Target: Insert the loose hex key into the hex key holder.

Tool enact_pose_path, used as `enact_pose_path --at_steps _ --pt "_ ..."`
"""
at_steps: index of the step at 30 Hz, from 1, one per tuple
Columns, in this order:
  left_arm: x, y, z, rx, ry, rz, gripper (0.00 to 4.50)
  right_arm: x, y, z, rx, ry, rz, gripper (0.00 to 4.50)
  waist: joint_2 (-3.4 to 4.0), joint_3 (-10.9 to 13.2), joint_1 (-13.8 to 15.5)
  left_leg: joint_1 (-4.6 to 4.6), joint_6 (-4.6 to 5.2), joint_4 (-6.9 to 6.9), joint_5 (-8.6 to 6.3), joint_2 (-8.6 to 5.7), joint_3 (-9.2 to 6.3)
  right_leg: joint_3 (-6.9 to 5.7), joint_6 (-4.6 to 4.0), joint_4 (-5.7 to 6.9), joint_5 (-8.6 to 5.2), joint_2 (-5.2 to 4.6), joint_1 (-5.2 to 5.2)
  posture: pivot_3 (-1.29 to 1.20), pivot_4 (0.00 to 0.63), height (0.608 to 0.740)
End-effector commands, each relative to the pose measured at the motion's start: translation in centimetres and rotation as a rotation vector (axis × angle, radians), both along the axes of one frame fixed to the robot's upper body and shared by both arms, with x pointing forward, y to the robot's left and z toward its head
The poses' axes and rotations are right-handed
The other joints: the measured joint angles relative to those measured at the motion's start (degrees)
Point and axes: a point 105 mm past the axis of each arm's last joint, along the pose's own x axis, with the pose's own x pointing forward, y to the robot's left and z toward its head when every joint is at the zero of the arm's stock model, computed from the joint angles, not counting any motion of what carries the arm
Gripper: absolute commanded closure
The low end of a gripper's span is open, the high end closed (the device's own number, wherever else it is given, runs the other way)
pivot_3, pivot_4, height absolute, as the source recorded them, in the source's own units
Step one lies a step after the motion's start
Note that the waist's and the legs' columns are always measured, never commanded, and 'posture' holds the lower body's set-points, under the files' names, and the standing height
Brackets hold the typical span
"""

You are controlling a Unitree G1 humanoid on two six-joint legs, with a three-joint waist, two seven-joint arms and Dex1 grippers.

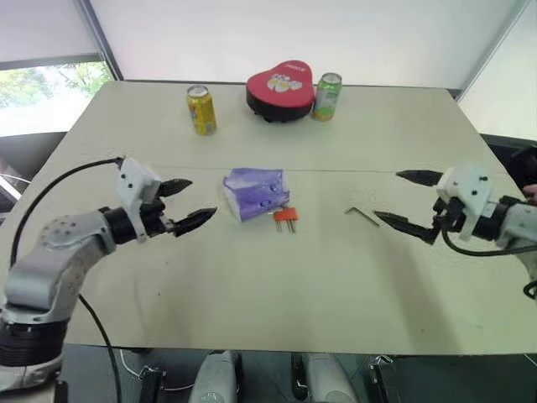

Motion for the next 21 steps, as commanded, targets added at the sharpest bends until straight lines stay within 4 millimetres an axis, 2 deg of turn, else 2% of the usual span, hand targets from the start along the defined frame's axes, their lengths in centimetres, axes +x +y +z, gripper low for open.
enact_pose_path --at_steps 1,6,21 --pt "-0.5 0.1 1.8 0.006 -0.051 -0.039 0.02 -0.4 0.9 1.6 -0.015 -0.029 0.062 0.04 0.0 0.0 0.0 0.0 0.0 0.0 0.0 0.0 0.0 0.0 -0.01 0.0 -0.01 0.0 0.0 0.0 0.15 0.74" --pt "-0.6 0.2 1.9 0.024 -0.031 -0.043 0.02 -0.4 1.4 1.9 -0.019 -0.024 0.081 0.04 -0.01 0.0 0.0 0.0 0.0 0.0 0.0 0.0 0.02 0.0 0.04 0.01 0.02 0.0 0.0 0.0 0.15 0.74" --pt "-1.4 0.8 1.3 0.042 0.003 -0.03 0.02 -0.6 2.1 1.1 -0.013 0.002 0.101 0.04 -0.02 0.0 0.0 0.0 0.0 0.0 0.0 0.01 0.05 0.0 0.04 0.02 0.03 0.0 -0.01 0.0 0.15 0.74"
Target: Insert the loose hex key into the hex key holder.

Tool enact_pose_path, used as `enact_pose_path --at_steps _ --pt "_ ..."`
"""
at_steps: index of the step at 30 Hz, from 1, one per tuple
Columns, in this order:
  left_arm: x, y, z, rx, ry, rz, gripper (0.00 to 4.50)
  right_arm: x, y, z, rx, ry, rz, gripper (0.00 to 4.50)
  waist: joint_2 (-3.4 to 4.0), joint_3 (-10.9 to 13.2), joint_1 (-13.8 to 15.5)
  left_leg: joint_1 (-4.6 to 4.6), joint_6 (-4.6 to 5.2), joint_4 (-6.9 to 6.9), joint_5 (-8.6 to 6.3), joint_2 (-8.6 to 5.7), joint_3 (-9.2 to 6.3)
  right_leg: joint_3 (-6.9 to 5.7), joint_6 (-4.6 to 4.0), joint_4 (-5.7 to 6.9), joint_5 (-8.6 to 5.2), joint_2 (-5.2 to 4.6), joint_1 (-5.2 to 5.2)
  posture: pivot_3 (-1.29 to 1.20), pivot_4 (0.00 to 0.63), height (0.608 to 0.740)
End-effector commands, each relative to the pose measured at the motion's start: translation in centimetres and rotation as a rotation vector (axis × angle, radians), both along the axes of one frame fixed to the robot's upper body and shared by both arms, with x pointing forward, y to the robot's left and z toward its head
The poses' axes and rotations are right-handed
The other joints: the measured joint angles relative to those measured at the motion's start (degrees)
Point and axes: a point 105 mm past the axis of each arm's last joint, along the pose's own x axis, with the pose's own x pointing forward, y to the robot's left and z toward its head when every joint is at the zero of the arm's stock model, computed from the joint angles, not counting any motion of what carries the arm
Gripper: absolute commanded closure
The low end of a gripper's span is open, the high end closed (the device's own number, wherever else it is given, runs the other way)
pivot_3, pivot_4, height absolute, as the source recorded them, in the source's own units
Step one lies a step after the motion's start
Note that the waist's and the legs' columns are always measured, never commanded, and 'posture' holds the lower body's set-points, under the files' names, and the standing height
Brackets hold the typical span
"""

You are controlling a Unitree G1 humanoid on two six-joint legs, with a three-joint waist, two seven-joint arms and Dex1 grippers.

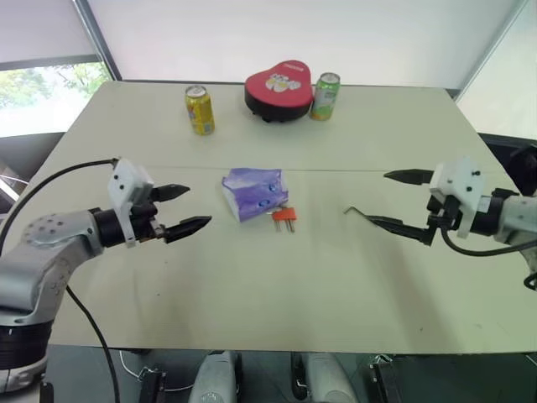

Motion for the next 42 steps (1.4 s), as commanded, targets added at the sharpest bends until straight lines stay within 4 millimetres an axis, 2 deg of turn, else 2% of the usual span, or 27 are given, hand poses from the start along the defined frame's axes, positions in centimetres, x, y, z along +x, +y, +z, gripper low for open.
enact_pose_path --at_steps 1,4,11,15,19,25,29,33,36,40,42 --pt "-0.5 0.5 1.4 0.012 -0.051 0.009 0.02 -0.2 0.7 0.6 0.002 -0.031 0.025 0.04 0.0 0.0 0.0 0.0 0.0 0.0 0.0 0.0 0.0 0.0 0.0 0.0 0.0 0.0 0.0 0.0 0.15 0.74" --pt "-0.3 0.5 1.0 0.002 -0.03 0.02 0.02 -0.2 1.1 0.4 0.016 -0.036 0.024 0.04 0.0 0.0 0.0 0.0 0.0 0.0 0.0 0.0 0.0 0.0 0.0 0.0 0.0 0.0 0.0 0.0 0.15 0.74" --pt "1.2 -0.9 -0.5 -0.128 0.105 0.034 0.02 -0.6 1.9 0.2 0.037 -0.037 0.027 0.04 -0.02 0.0 0.2 -0.01 0.0 0.03 0.0 -0.01 -0.02 0.0 0.02 0.0 0.01 -0.02 0.0 0.0 0.15 0.74" --pt "3.9 -1.6 -2.1 -0.175 0.157 0.108 0.02 -0.6 2.3 -0.1 0.052 -0.044 0.025 0.04 -0.02 0.0 0.2 -0.02 0.0 0.05 0.0 -0.03 -0.01 0.0 0.02 0.03 0.01 -0.01 0.01 0.0 0.15 0.74" --pt "6.1 -1.7 -3.6 -0.17 0.169 0.181 0.02 -0.8 3.0 -0.1 0.07 -0.047 0.032 0.04 -0.04 0.0 0.0 -0.02 0.0 0.06 0.0 -0.04 0.02 -0.01 0.02 0.04 0.02 0.01 0.01 0.0 0.15 0.74" --pt "8.3 -4.0 -5.7 -0.122 0.169 0.183 0.02 -0.8 2.9 -0.2 0.077 -0.06 0.015 0.04 -0.04 0.0 0.2 -0.03 0.0 0.06 0.0 -0.04 0.04 -0.01 0.03 0.04 0.02 0.0 0.01 0.0 0.15 0.74" --pt "9.2 -5.0 -6.2 -0.114 0.153 0.192 0.02 -1.0 2.9 -0.3 0.09 -0.061 0.002 0.04 -0.06 0.0 0.7 -0.04 0.0 0.09 0.0 -0.06 0.06 -0.02 0.03 0.05 0.03 -0.01 0.01 0.0 0.15 0.74" --pt "9.9 -5.0 -6.5 -0.103 0.133 0.224 0.02 -1.2 3.2 -0.4 0.101 -0.056 0.003 0.04 -0.05 0.0 0.8 -0.04 0.0 0.09 0.0 -0.05 0.06 -0.03 0.03 0.06 0.03 0.0 0.01 0.0 0.15 0.74" --pt "10.3 -4.7 -6.7 -0.119 0.136 0.255 0.9 -1.1 3.2 -0.5 0.1 -0.06 -0.004 0.0 -0.06 0.0 1.1 -0.03 0.0 0.09 0.0 -0.05 0.05 -0.03 0.03 0.06 0.03 0.0 0.01 0.0 0.15 0.74" --pt "10.5 -4.6 -6.6 -0.139 0.126 0.276 2.88 -1.0 3.4 -0.7 0.103 -0.055 0.0 0.0 -0.06 0.0 1.3 -0.04 0.0 0.11 0.0 -0.05 0.05 -0.03 0.03 0.06 0.03 -0.01 0.01 0.0 0.15 0.74" --pt "10.6 -4.4 -6.4 -0.161 0.121 0.301 4.03 -1.0 3.6 -0.9 0.104 -0.052 0.006 0.0 -0.06 0.0 1.2 -0.04 0.0 0.11 0.0 -0.05 0.05 -0.03 0.03 0.06 0.03 -0.01 0.01 0.0 0.15 0.74"
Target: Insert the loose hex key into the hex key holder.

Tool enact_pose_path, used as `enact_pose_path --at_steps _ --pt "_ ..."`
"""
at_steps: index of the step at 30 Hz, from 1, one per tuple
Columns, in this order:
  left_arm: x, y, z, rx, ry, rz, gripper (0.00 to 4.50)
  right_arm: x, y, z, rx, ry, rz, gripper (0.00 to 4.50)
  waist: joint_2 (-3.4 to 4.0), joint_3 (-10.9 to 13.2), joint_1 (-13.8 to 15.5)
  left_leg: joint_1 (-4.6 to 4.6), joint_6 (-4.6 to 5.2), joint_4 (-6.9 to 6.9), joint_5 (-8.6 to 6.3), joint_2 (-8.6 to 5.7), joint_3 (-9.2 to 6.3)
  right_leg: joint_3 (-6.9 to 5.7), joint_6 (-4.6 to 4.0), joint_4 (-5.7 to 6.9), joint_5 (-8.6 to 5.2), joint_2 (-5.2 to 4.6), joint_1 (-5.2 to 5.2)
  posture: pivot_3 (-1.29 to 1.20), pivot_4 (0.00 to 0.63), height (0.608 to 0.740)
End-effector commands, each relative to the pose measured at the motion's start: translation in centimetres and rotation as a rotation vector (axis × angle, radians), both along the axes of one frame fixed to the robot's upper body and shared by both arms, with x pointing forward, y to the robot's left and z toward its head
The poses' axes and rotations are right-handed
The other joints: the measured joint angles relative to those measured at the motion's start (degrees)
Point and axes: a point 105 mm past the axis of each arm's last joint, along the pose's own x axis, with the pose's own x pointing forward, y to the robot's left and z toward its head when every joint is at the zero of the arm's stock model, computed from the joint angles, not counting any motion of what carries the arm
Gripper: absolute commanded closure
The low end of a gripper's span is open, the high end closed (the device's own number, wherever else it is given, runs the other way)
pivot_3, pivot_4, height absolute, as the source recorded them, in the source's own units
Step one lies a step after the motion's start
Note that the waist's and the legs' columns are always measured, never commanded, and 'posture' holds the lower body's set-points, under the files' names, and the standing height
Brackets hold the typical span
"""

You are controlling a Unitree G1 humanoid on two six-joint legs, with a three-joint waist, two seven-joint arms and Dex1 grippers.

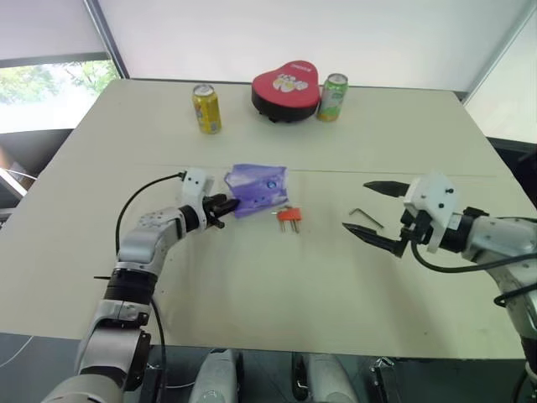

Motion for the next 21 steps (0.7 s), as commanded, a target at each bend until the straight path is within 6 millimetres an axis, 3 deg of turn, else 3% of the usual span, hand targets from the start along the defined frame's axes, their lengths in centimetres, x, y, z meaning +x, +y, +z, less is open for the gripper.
enact_pose_path --at_steps 1,5,8,13,18,21 --pt "0.6 0.8 1.8 -0.029 -0.066 0.06 4.43 -0.1 0.7 0.8 0.0 -0.044 0.027 0.0 0.0 0.0 -0.1 0.0 0.0 0.0 0.0 0.0 0.0 0.0 0.0 0.0 0.0 0.0 0.0 0.0 0.15 0.74" --pt "1.1 2.3 2.8 -0.061 -0.105 0.176 4.43 -0.1 0.9 0.6 -0.002 -0.039 0.039 0.0 0.0 0.0 0.0 0.0 0.0 0.0 0.0 0.0 -0.02 0.0 0.0 0.01 0.0 0.0 0.0 0.0 0.15 0.74" --pt "2.1 5.1 4.8 -0.105 -0.169 0.365 4.43 -0.1 1.2 0.6 0.002 -0.035 0.051 0.0 -0.01 0.0 -0.1 0.0 0.0 0.01 0.0 0.01 -0.07 0.0 0.01 0.01 0.01 -0.01 0.0 0.0 0.15 0.74" --pt "2.0 12.8 6.7 -0.141 -0.236 0.783 4.43 -0.1 1.6 0.2 0.004 -0.024 0.065 0.0 -0.03 0.0 -0.1 0.0 0.0 0.01 0.0 0.02 -0.16 -0.02 0.01 0.02 0.01 -0.01 0.0 0.0 0.15 0.74" --pt "-0.5 19.5 7.5 -0.138 -0.268 1.121 4.43 0.1 2.2 0.3 0.018 -0.019 0.092 0.0 -0.04 0.0 0.0 0.01 0.0 0.01 0.0 0.02 -0.15 -0.02 0.02 0.03 0.01 -0.03 0.0 0.0 0.15 0.74" --pt "-2.6 23.2 6.8 -0.1 -0.263 1.291 4.43 0.3 2.4 -0.1 0.01 -0.012 0.106 0.0 -0.14 -0.1 0.0 0.01 -0.01 0.01 0.0 0.02 -0.14 -0.03 0.02 0.03 0.02 -0.04 0.0 0.0 0.15 0.74"
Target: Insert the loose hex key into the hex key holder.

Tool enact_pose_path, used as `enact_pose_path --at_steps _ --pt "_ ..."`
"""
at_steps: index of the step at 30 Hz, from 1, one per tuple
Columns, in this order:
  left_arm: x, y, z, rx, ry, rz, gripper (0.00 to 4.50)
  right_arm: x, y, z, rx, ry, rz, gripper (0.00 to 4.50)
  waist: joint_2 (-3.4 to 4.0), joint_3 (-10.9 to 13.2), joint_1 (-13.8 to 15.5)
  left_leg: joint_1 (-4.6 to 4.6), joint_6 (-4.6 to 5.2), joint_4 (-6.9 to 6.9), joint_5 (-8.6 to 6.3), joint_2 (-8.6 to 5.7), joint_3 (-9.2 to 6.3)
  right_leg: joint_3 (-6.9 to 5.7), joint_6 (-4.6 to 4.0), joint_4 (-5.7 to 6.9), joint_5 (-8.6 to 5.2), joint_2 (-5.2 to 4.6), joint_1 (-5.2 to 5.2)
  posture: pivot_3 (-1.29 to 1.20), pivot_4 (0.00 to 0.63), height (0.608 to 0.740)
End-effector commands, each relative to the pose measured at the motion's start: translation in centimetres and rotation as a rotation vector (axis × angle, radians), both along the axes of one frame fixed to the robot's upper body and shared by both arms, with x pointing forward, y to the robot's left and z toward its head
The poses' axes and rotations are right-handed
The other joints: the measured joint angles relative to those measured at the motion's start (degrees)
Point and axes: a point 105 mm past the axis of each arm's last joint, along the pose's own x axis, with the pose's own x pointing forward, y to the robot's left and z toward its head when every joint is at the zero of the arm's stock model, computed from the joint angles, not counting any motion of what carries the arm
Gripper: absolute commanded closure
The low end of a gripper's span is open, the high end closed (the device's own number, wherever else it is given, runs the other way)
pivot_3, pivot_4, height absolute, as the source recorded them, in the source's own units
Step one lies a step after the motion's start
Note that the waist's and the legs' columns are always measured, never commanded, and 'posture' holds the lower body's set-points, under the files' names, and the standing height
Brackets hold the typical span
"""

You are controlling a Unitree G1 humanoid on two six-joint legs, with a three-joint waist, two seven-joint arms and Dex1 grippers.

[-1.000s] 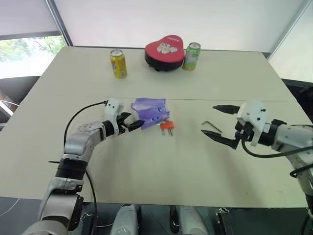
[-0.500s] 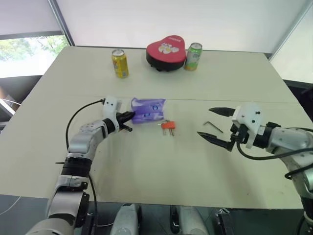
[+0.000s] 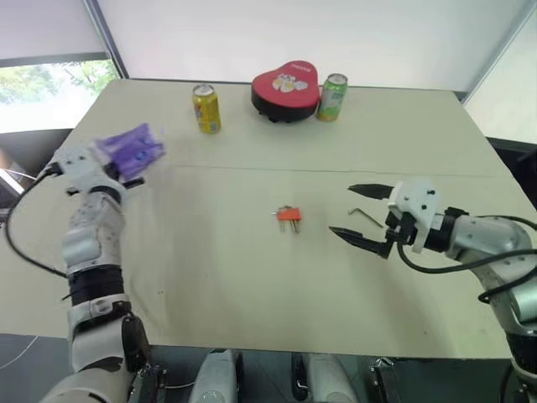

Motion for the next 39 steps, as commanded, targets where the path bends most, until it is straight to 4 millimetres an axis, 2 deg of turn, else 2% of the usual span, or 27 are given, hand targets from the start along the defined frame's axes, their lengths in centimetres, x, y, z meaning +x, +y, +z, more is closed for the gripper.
enact_pose_path --at_steps 1,4,7,8,10,13,14,16,17,21,24,28,31,34,39 --pt "-2.6 4.1 1.1 0.035 -0.032 0.196 4.43 0.1 0.4 0.2 -0.004 -0.027 0.027 0.0 -0.05 0.0 0.0 0.0 0.0 0.0 0.0 0.0 0.0 -0.01 0.0 0.0 0.0 0.0 0.0 0.0 0.15 0.74" --pt "-3.9 5.6 0.4 0.036 -0.007 0.277 4.43 0.2 0.7 0.6 0.007 -0.031 0.04 0.0 -0.06 0.0 0.1 0.0 0.0 0.0 0.0 0.0 0.04 -0.01 0.0 0.0 0.0 -0.03 0.0 0.0 0.15 0.74" --pt "-4.5 6.1 -0.1 0.018 0.005 0.317 4.43 0.3 0.8 0.6 0.0 -0.032 0.051 0.0 -0.15 0.0 0.2 -0.01 -0.01 0.03 0.01 -0.02 0.1 -0.09 -0.01 0.01 0.0 -0.07 0.04 0.0 0.15 0.74" --pt "-4.7 6.2 -0.4 0.003 0.008 0.329 4.19 0.4 0.7 0.6 -0.003 -0.032 0.05 0.0 -0.24 -0.1 0.2 -0.02 -0.01 0.05 0.01 -0.02 0.1 -0.12 -0.01 0.01 0.0 -0.07 0.07 0.0 0.15 0.74" --pt "-5.0 6.3 -0.7 -0.015 0.013 0.343 3.53 0.5 0.7 0.5 -0.006 -0.032 0.05 0.0 -0.32 -0.1 0.1 -0.02 -0.02 0.06 0.0 -0.01 0.09 -0.16 -0.01 0.0 0.0 -0.07 0.09 0.0 0.15 0.74" --pt "-5.1 5.8 -0.5 -0.016 -0.005 0.337 2.12 0.5 0.8 0.6 -0.002 -0.033 0.054 0.0 -0.33 -0.1 0.0 -0.01 -0.02 0.06 0.01 -0.01 0.09 -0.15 -0.01 0.0 0.0 -0.09 0.09 0.0 0.15 0.74" --pt "-5.1 5.6 -0.4 -0.013 -0.011 0.332 1.49 0.6 0.8 0.6 -0.001 -0.033 0.055 0.0 -0.33 -0.1 0.0 -0.01 -0.02 0.06 0.01 -0.01 0.09 -0.15 -0.01 0.0 0.0 -0.09 0.09 0.0 0.15 0.74" --pt "-4.9 4.8 0.3 0.01 -0.046 0.298 0.47 0.6 0.8 0.6 -0.004 -0.031 0.057 0.0 -0.33 -0.1 0.0 -0.01 -0.02 0.06 0.01 0.0 0.1 -0.16 -0.01 0.01 0.0 -0.08 0.09 0.0 0.15 0.74" --pt "-4.6 3.9 1.3 0.039 -0.091 0.254 0.1 0.6 0.7 0.6 -0.006 -0.03 0.057 0.0 -0.33 -0.1 0.0 -0.01 -0.02 0.06 0.01 0.0 0.1 -0.16 -0.01 0.01 0.0 -0.08 0.09 0.0 0.15 0.74" --pt "-3.8 -0.1 4.8 0.097 -0.255 0.024 0.1 0.8 0.6 0.6 -0.006 -0.027 0.057 0.0 -0.34 -0.1 0.1 -0.01 -0.02 0.06 0.01 0.0 0.12 -0.15 -0.01 0.01 0.01 -0.08 0.09 0.0 0.15 0.74" --pt "-3.0 -3.2 6.0 0.108 -0.293 -0.173 0.1 1.2 0.8 0.4 0.008 -0.018 0.061 0.0 -0.34 -0.1 0.0 -0.02 -0.02 0.09 0.01 -0.01 0.13 -0.14 -0.01 0.0 0.0 -0.1 0.1 0.0 0.15 0.74" --pt "-2.2 -7.7 5.7 0.091 -0.234 -0.47 0.1 1.9 0.9 -0.7 -0.025 -0.012 0.066 0.0 -0.33 -0.1 -0.1 -0.01 -0.02 0.09 0.01 -0.01 0.13 -0.15 -0.02 0.02 0.0 -0.05 0.1 0.0 0.15 0.74" --pt "-2.5 -11.1 3.8 0.147 -0.11 -0.728 0.1 3.7 0.7 -2.3 -0.119 -0.048 0.065 0.0 -0.31 -0.1 -0.6 0.0 -0.02 0.12 0.01 0.0 0.14 -0.13 -0.02 0.03 0.0 -0.02 0.1 0.0 0.15 0.74" --pt "-3.0 -12.2 1.8 0.176 -0.008 -0.862 0.1 5.6 0.8 -3.6 -0.199 -0.083 0.079 0.0 -0.29 -0.1 -1.3 0.01 -0.02 0.16 0.0 0.0 0.14 -0.12 -0.02 0.03 0.0 0.02 0.1 0.0 0.15 0.74" --pt "-3.9 -12.9 0.6 0.176 0.06 -0.983 0.1 7.9 1.2 -5.4 -0.265 -0.084 0.12 0.0 -0.28 -0.1 -1.6 0.0 -0.02 0.16 0.0 0.05 0.12 -0.12 -0.03 0.04 -0.01 0.07 0.09 0.0 0.15 0.74"
